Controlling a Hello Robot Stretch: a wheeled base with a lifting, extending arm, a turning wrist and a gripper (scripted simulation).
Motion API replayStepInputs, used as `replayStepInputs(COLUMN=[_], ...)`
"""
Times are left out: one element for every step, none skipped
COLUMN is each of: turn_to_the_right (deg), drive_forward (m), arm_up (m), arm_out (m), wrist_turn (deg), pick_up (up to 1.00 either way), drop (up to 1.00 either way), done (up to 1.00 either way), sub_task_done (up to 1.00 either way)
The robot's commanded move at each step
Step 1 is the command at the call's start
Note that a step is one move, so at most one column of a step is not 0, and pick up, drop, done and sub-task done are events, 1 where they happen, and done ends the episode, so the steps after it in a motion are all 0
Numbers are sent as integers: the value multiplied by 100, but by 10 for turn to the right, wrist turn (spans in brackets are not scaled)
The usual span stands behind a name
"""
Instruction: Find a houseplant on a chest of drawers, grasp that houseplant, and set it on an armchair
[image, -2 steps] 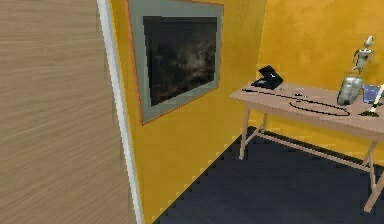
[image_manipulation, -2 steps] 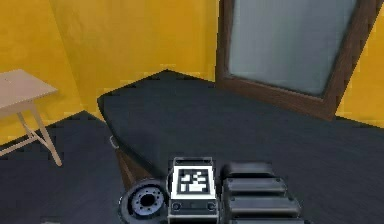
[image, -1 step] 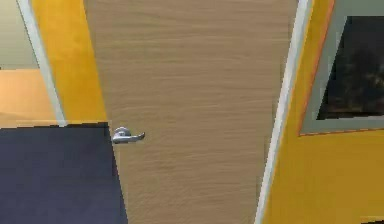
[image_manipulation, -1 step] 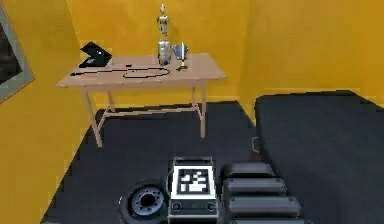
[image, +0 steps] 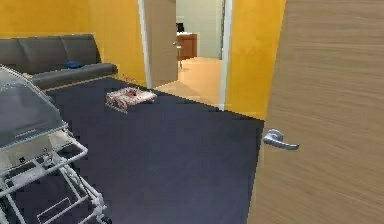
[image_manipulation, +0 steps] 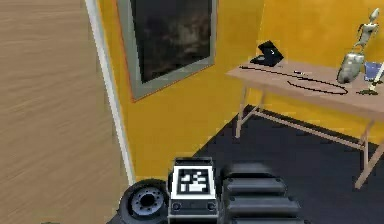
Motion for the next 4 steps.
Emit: replayStepInputs(turn_to_the_right=[0, -150, 0, 450], drive_forward=[100, 0, 15, 0], arm_up=[0, 0, 0, 0], arm_out=[0, 0, 0, 0], wrist_turn=[0, 0, 0, 0], pick_up=[0, 0, 0, 0], drop=[0, 0, 0, 0], done=[0, 0, 0, 0], sub_task_done=[0, 0, 0, 0])
